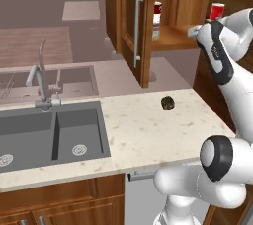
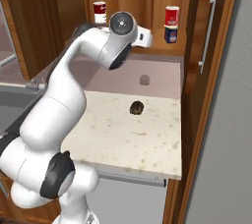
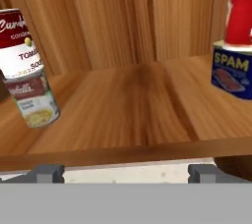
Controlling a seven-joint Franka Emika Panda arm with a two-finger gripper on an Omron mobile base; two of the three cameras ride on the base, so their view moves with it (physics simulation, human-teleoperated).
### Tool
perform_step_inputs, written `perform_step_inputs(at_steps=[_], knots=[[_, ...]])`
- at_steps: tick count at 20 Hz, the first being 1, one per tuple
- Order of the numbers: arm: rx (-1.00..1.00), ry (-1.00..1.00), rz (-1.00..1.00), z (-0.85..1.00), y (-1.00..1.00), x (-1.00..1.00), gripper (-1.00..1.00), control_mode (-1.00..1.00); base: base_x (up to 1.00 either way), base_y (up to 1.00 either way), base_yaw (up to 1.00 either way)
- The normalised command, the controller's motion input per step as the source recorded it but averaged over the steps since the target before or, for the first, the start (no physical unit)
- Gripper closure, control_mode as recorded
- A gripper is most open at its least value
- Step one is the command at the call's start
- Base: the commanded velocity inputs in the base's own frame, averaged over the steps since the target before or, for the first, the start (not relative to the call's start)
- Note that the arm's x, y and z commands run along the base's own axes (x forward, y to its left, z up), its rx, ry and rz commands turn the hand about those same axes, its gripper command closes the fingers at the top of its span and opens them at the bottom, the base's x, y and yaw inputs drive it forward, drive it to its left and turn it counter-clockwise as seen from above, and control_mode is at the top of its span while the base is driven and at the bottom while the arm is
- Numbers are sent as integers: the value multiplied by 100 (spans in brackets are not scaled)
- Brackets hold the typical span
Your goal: Stack two cans on top of the other two cans in the cabinet.
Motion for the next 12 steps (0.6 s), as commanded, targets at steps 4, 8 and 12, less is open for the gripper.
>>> perform_step_inputs(at_steps=[4, 8, 12], knots=[[0, 2, 15, 0, 31, -75, -100, -100, 0, 0, 0], [-3, 3, 2, 1, 28, -73, -100, -100, 0, 0, 0], [-8, 7, 0, 2, 25, -67, -100, -100, 0, 0, 0]])
